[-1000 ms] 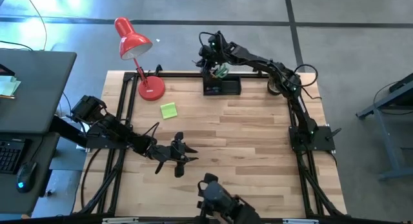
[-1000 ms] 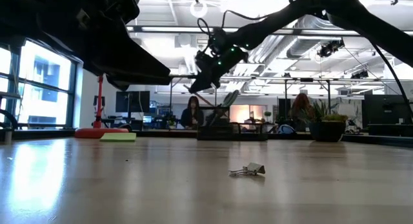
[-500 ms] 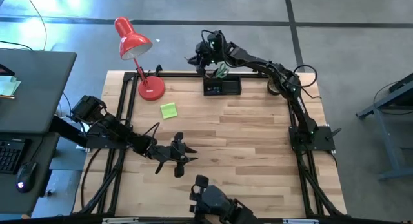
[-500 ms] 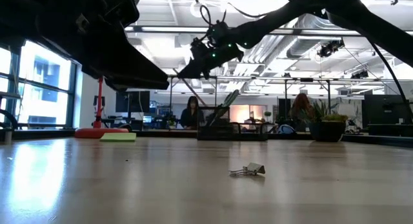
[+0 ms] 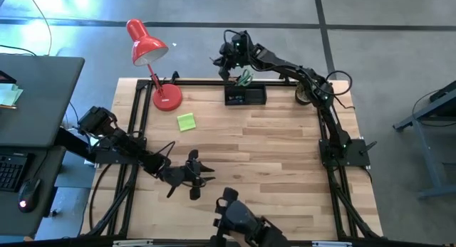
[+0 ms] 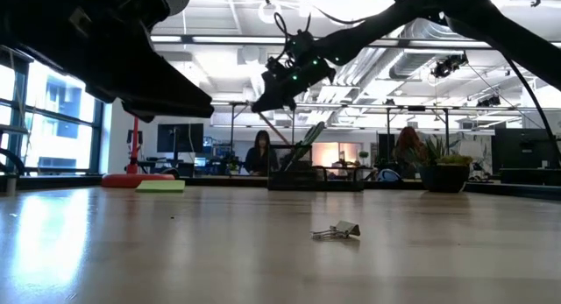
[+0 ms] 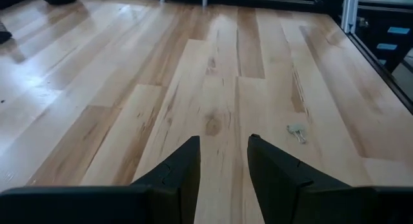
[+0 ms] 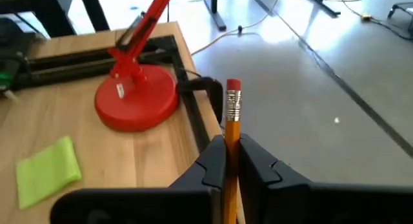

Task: Pick and place office supplies into organizer
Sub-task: Put the pencil into the desk organizer

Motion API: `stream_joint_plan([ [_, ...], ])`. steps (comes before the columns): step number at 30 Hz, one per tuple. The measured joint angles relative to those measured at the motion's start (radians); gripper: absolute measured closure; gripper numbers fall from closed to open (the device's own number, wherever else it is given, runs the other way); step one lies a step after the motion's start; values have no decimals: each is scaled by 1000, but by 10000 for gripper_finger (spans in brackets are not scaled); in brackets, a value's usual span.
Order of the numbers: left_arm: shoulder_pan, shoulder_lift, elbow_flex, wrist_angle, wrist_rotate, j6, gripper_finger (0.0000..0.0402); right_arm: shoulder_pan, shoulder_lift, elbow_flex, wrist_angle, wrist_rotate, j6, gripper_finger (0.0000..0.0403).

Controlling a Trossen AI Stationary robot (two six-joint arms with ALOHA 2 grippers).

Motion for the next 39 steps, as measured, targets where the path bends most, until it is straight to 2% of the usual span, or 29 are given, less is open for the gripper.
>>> stream_joint_plan([
  [6, 3, 0, 0, 3, -17, -35, 289, -10, -1, 19, -24, -7, 141, 388],
  [12, 3, 0, 0, 3, -18, -35, 289, -2, -1, 64, -135, -51, -53, 398],
  [16, 3, 0, 0, 3, -40, -15, 289, 22, -1, 69, -146, 141, -25, 396],
  [21, 4, 0, 0, 8, -44, 14, 289, 37, -10, 69, -167, 183, -48, 396],
  [25, 4, 0, 0, 7, -44, 21, 289, 70, -67, 69, -126, 236, -55, 398],
  [34, 3, 0, 0, 8, -43, 26, 289, 111, -194, 68, -157, 284, -22, 400],
  [39, 3, 0, 0, 8, -23, 9, 289, 124, -206, 67, -69, 212, 20, 401],
])
